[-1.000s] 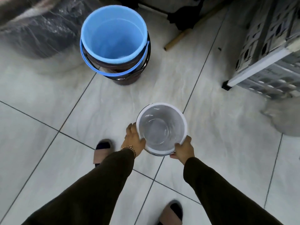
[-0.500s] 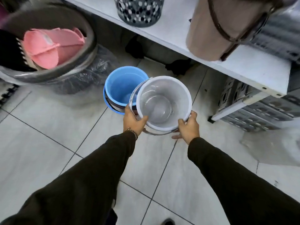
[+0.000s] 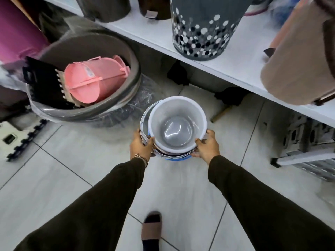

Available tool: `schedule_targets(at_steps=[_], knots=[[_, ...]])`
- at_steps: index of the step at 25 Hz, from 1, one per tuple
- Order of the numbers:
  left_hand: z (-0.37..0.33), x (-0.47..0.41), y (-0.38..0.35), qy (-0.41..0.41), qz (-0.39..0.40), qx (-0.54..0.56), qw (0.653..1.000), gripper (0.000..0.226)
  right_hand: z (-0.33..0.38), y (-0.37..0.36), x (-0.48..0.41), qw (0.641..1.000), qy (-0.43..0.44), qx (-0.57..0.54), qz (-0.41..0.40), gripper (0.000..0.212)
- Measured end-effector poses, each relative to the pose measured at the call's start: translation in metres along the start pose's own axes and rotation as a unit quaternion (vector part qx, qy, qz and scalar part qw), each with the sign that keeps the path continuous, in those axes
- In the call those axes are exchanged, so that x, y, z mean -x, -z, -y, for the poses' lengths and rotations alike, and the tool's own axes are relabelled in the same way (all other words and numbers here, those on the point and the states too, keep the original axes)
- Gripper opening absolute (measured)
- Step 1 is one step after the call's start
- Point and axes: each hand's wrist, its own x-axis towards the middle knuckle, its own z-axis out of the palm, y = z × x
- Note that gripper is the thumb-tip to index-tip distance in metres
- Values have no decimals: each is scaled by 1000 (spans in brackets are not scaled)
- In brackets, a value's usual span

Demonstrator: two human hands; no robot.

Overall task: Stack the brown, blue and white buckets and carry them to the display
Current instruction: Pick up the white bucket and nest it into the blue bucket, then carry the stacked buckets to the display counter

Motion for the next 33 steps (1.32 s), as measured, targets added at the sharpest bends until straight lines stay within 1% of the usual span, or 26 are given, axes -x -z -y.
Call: schedule_targets(at_steps=[2,4,7,9,10,11,12,13,14,15,16,18,19,23,25,26,28,29,31,32,33], knots=[[18,-27,4,32,6,-2,999,31,-17,-26,-28,998,-11,43,-44,41],[24,-38,2,60,25,4,998,38,-26,-34,-43,990,-17,113,-88,37],[38,-75,-10,109,48,-47,992,48,-36,-47,-70,969,-43,198,-140,37],[43,-92,-19,107,46,-144,983,59,-41,-44,-80,940,-67,298,-151,50],[44,-100,-23,99,43,-197,975,69,-42,-40,-86,927,-87,333,-150,61],[45,-106,-26,94,39,-233,967,83,-45,-36,-91,922,-106,346,-141,72],[47,-114,-28,87,40,-252,963,97,-47,-33,-97,924,-118,343,-124,83],[48,-122,-30,87,53,-259,960,109,-54,-30,-106,936,-123,312,-104,91],[49,-130,-32,94,76,-250,961,115,-58,-28,-113,955,-123,258,-85,95],[50,-140,-34,106,101,-228,963,114,-62,-28,-121,970,-122,199,-71,95],[52,-147,-36,118,124,-201,964,105,-63,-26,-126,978,-121,161,-55,90],[54,-161,-40,140,147,-181,962,82,-65,-25,-137,983,-114,142,-34,77],[56,-165,-40,141,149,-176,963,77,-68,-25,-142,983,-114,144,-30,73],[63,-176,-42,124,158,-178,963,74,-77,-27,-149,983,-149,98,-46,61],[64,-178,-42,119,151,-186,964,67,-82,-29,-148,984,-146,79,-58,58],[64,-177,-42,112,144,-195,964,63,-84,-31,-146,986,-132,81,-68,58],[65,-174,-43,109,136,-207,963,56,-86,-36,-141,978,-98,140,-116,58],[66,-172,-43,109,134,-206,963,53,-87,-39,-137,971,-81,173,-147,60],[67,-166,-42,108,132,-206,964,47,-89,-41,-125,963,-55,185,-189,71],[67,-162,-40,110,131,-212,962,46,-91,-41,-118,961,-51,188,-197,74],[67,-157,-37,109,131,-218,961,47,-94,-40,-111,959,-57,196,-198,72]])
